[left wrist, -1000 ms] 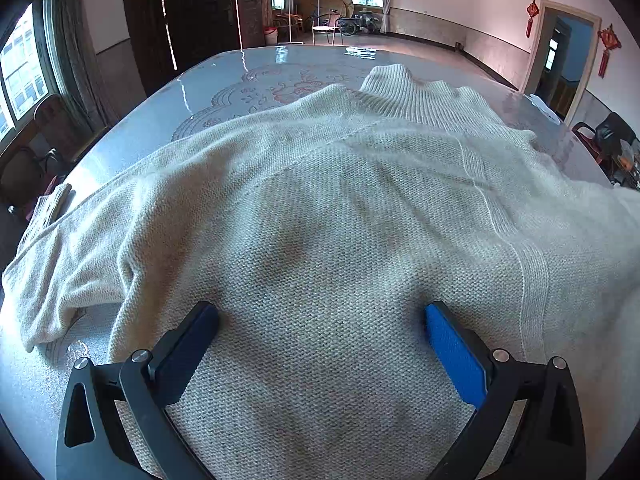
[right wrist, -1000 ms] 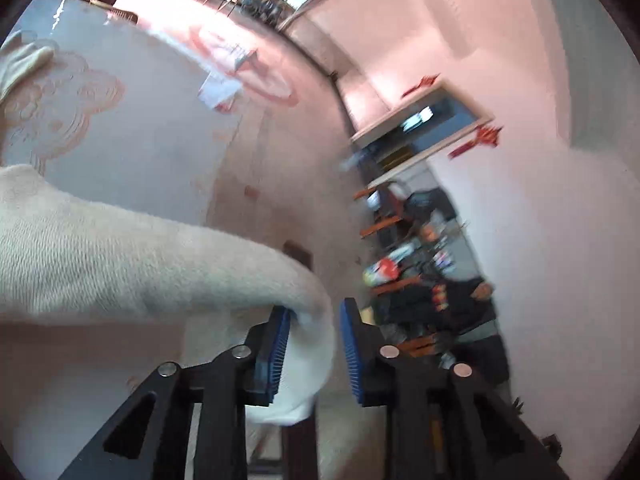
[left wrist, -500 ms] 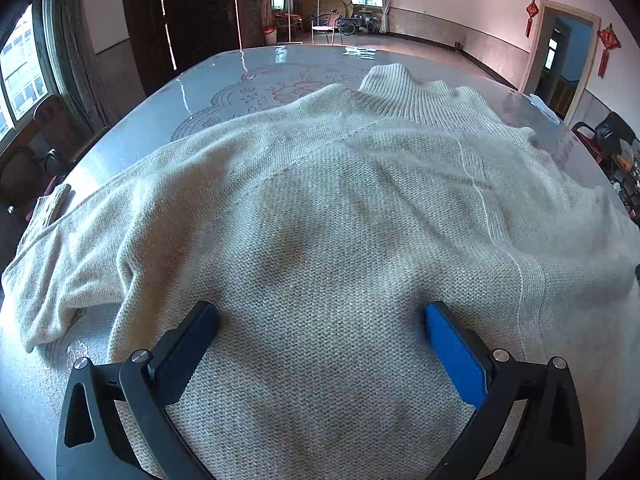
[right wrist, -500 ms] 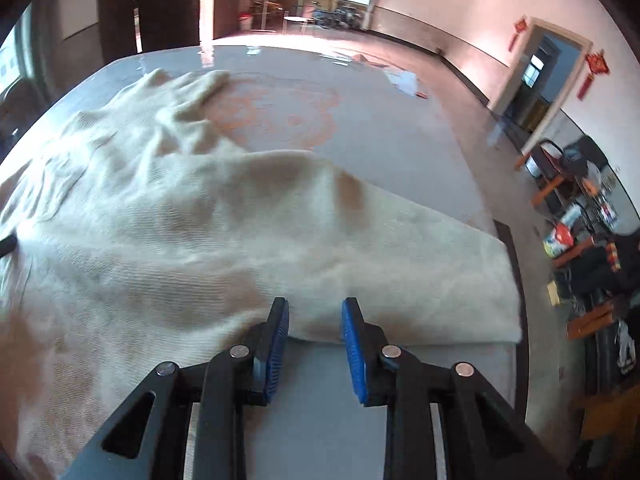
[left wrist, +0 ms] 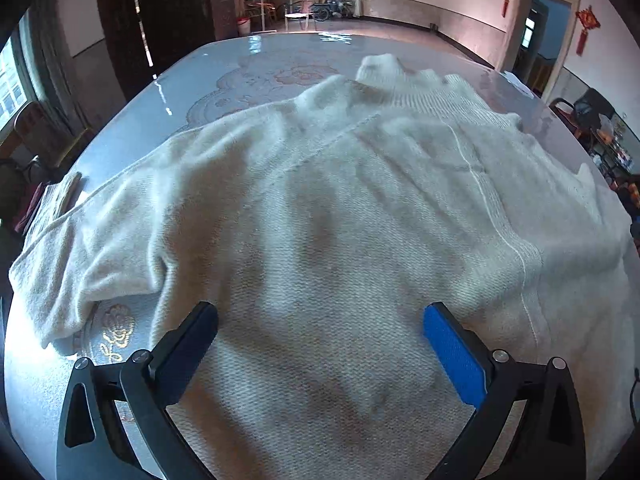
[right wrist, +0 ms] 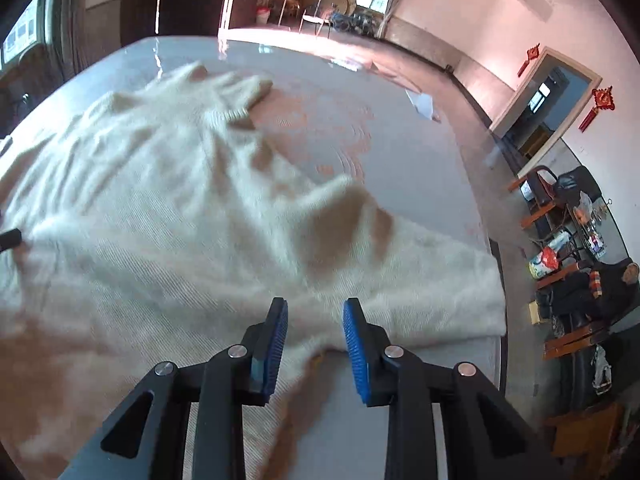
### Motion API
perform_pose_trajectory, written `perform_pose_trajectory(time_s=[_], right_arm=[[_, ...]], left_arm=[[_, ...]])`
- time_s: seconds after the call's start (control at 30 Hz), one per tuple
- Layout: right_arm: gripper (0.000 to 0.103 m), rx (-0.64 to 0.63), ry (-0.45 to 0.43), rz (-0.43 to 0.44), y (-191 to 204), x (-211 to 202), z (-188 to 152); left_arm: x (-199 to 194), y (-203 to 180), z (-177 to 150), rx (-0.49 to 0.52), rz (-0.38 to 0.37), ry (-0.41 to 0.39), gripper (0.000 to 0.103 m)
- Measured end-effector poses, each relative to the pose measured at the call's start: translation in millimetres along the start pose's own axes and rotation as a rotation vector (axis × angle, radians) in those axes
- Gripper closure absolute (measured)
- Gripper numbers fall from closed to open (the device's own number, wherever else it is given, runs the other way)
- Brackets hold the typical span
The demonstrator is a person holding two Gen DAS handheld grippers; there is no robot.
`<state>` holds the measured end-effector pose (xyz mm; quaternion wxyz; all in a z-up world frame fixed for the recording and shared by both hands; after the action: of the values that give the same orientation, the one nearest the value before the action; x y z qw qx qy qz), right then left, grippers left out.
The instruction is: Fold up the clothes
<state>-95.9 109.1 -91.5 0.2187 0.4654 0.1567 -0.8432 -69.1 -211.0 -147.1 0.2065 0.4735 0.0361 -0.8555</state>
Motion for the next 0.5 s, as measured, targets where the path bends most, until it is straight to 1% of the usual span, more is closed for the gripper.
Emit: perform_pose_trajectory(time_s=[0.03, 0.13, 0.17, 0.2, 0.23, 0.27, 0.3, 0.43, 0.5], right_arm=[[0.074, -0.023, -0.007, 0.021, 13.0, 4.6, 8.4], [0.074, -0.111, 0.025, 0.091, 57.5, 33.1, 24.9], [0.074, -0.148, 0.04, 0.092, 71.0, 47.3, 26.0], [0.074, -0.186, 0.064, 0.066, 81.2, 62.0, 27.4], [0.074, -0.218, 0.09, 0.034, 89.2, 76.2, 28.1], [0.072, -0.234, 0.093, -0.013, 92.4, 85.1, 28.8], [0.071, -0.235, 0.06, -0.052, 94.2, 85.6, 31.8], [0.069, -0.158, 0.069, -0.131, 84.4, 91.3, 39.4], [0.066, -0.118, 0.07, -0.151, 77.4, 91.8, 42.1]], left_arm=[[0.4, 12.1, 3.5, -0.048, -0.007, 0.002, 0.0], [3.6, 55.7, 12.2, -0.183, -0.016, 0.009, 0.0], [5.3, 73.2, 14.7, -0.217, -0.007, 0.011, 0.0], [6.9, 91.6, 17.0, -0.247, 0.006, 0.013, 0.0], [8.3, 112.3, 18.9, -0.27, 0.033, 0.013, 0.0], [9.2, 133.4, 20.6, -0.293, 0.061, 0.012, 0.0], [8.8, 155.9, 21.6, -0.318, 0.093, 0.008, 0.0], [11.1, 256.9, 15.0, -0.447, 0.261, 0.013, 0.0], [17.0, 310.2, 7.5, -0.539, 0.353, 0.045, 0.0]])
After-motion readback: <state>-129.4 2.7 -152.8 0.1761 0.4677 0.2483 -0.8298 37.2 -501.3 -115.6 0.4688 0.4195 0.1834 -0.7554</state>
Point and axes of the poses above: each gripper's, at about its wrist camera, not at the fingertips, and x roughly the way its jaws point, y to its left, z to its top, the point moved 2 cm from there along x, roughly the way its jaws point, and after that the axes turned 13 degrees about z, right-handed, at the moved point
